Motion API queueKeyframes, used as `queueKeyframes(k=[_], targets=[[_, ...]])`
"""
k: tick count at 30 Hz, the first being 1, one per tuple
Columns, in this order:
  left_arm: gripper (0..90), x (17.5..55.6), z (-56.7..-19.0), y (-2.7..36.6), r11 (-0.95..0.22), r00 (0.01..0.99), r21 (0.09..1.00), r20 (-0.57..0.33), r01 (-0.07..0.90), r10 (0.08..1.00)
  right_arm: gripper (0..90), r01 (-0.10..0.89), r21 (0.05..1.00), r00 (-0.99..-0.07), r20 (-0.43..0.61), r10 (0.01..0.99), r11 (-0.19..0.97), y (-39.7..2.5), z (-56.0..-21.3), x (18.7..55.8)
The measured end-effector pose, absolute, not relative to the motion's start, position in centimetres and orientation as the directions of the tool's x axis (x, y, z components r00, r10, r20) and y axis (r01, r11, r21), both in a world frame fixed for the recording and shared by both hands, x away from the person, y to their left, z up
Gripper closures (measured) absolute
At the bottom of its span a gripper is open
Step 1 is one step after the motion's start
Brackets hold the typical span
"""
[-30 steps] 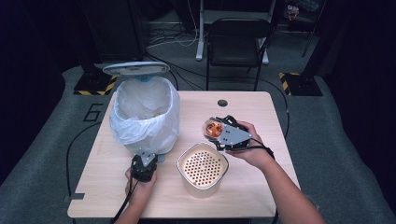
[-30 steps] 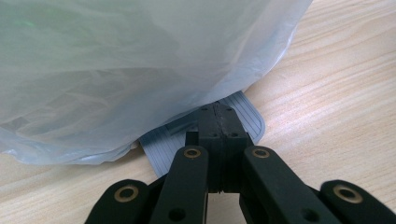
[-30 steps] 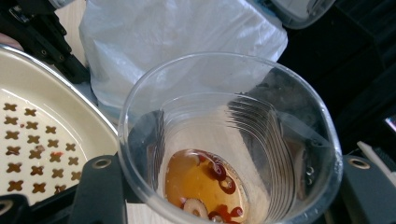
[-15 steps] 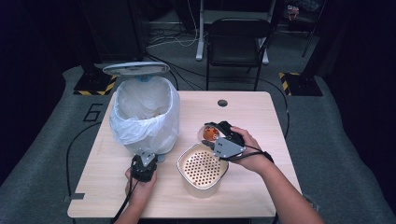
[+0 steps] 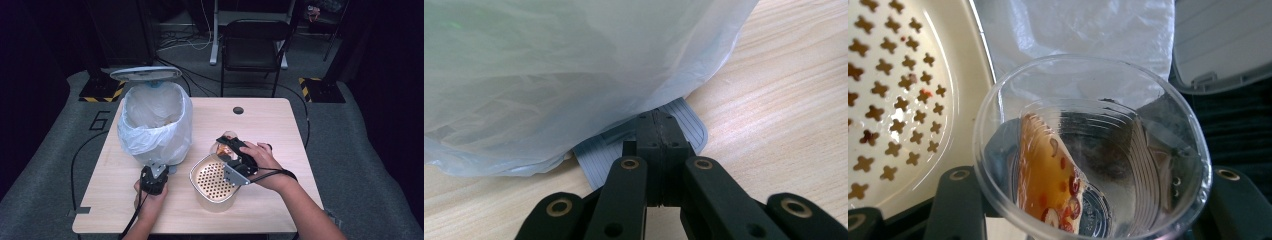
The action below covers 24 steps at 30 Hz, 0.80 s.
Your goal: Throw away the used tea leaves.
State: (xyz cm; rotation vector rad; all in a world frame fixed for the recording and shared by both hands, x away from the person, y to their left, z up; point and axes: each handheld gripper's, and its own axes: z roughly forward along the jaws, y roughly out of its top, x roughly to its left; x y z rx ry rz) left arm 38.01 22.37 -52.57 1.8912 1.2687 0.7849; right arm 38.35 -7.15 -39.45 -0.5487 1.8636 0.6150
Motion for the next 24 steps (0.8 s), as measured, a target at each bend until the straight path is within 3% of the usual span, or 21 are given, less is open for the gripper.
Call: queueKeyframes(k=[5,11,14,18,21,24], targets=[[90.0,38.0,-52.6,22.3,-0.246,0.321,0.833,0.088,0.496,0.943,39.3,-0.647,-0.005,-0.241,-0.947,-0.211,0.762,-6.4,-39.8,37.7],[90.0,38.1,-52.5,22.5,-0.276,0.327,0.828,0.119,0.489,0.937,39.5,-0.653,-0.131,-0.149,-0.943,-0.297,0.746,-5.7,-40.2,37.2],[90.0,38.0,-52.6,22.4,-0.255,0.325,0.831,0.096,0.494,0.941,39.5,-0.638,-0.269,-0.052,-0.920,-0.389,0.722,-5.5,-40.3,36.9],[90.0,38.0,-52.7,22.3,-0.244,0.321,0.836,0.087,0.491,0.943,39.5,-0.623,-0.334,0.006,-0.907,-0.422,0.708,-5.5,-40.4,36.6],[90.0,38.0,-52.6,22.4,-0.254,0.326,0.830,0.093,0.497,0.941,39.5,-0.580,-0.456,0.119,-0.867,-0.484,0.675,-5.8,-40.8,36.3],[90.0,38.0,-52.6,22.4,-0.256,0.327,0.828,0.094,0.498,0.940,39.5,-0.569,-0.519,0.136,-0.825,-0.549,0.638,-5.8,-41.1,36.2]])
